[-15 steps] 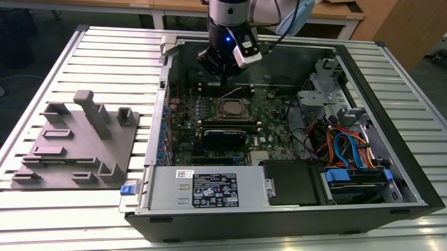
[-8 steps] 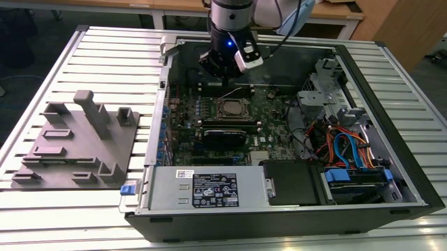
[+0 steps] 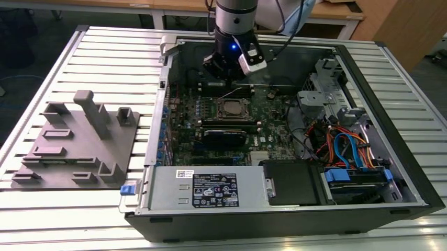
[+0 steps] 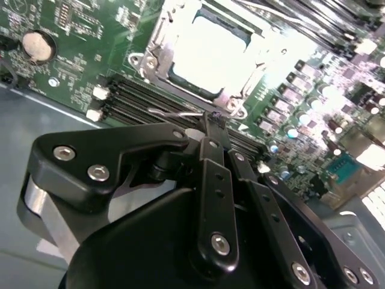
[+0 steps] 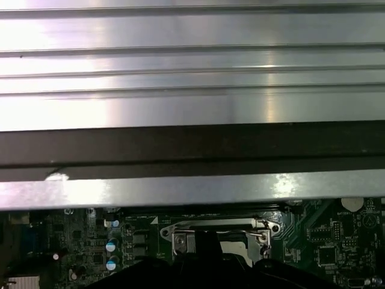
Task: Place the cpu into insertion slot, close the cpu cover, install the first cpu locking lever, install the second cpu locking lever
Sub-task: 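Install the first cpu locking lever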
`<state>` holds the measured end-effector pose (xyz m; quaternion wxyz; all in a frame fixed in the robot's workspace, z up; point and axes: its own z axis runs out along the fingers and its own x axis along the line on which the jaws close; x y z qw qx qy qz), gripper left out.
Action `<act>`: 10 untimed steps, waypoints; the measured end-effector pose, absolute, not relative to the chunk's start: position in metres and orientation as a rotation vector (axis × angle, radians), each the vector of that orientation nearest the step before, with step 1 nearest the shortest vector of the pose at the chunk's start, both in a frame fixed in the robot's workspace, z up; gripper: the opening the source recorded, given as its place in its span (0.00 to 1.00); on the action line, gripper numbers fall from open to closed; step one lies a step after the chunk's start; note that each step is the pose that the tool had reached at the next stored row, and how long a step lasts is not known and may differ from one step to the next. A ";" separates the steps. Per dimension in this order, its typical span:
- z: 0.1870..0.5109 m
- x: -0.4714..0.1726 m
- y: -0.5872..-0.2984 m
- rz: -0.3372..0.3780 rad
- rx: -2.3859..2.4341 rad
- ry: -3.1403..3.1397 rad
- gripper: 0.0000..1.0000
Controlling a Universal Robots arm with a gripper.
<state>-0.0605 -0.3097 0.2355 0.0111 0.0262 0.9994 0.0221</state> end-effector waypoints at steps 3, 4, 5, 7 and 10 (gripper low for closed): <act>0.234 -0.058 -0.310 0.080 0.088 3.117 0.10; 0.233 -0.058 -0.310 0.080 0.088 3.117 0.10; 0.233 -0.058 -0.310 0.080 0.088 3.117 0.10; 0.231 -0.057 -0.310 0.080 0.088 3.117 0.10; 0.228 -0.054 -0.309 0.080 0.088 3.117 0.10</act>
